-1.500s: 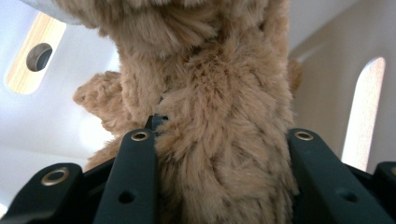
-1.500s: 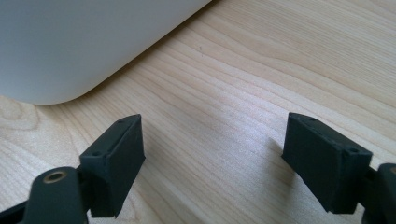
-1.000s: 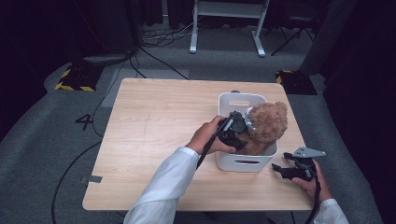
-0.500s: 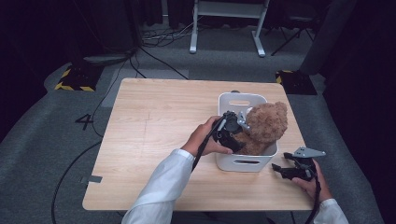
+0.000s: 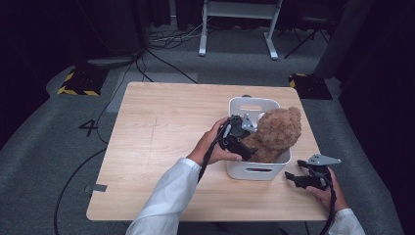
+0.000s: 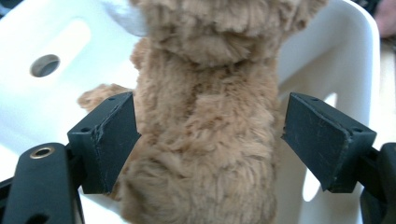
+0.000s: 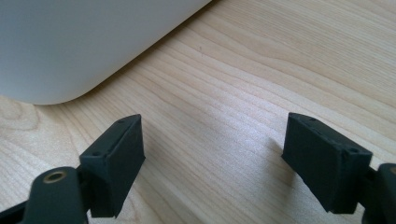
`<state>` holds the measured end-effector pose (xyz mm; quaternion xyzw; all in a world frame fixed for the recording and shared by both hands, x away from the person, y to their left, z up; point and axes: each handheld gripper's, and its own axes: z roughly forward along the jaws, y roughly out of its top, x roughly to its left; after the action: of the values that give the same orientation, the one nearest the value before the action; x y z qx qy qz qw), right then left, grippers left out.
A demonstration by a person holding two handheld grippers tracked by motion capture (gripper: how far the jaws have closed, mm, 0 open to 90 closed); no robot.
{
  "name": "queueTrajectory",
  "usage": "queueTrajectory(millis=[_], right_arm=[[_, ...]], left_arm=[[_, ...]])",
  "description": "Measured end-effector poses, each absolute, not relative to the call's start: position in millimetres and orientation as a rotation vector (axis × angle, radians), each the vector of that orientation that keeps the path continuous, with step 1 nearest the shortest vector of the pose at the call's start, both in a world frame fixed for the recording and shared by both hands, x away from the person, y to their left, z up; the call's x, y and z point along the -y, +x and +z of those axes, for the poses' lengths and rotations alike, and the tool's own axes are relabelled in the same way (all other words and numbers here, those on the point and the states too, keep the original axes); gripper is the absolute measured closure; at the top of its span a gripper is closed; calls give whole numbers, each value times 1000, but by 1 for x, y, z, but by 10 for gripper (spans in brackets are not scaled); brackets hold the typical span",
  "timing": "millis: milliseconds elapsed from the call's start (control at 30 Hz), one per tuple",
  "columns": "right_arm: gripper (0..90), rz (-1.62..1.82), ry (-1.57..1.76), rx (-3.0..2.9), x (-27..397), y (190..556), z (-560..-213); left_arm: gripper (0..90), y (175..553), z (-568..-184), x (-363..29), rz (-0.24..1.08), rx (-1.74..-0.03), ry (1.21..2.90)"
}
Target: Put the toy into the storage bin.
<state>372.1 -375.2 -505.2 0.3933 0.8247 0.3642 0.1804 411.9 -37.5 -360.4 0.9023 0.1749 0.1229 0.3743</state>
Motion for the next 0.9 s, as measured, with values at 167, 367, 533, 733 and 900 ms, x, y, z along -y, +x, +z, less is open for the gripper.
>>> queueTrajectory(millis=[167,367,533,733,900], right_arm=[[203,1029,1111,-2330,375,372,-505],[203,1029,1111,-2330,375,372,-505],[203,1029,1111,-2330,375,372,-505],[203,1029,1111,-2330,375,372,-505],[203,1029,1112,-2330,375,372,-505]], left_arm=[[167,410,-357,32,355,-461,2292],[167,409,-356,25,382,-479,2280],[167,407,-355,20,408,-483,2280],[172,405,-352,12,404,-494,2260],[169,403,-352,1,430,-517,2244]])
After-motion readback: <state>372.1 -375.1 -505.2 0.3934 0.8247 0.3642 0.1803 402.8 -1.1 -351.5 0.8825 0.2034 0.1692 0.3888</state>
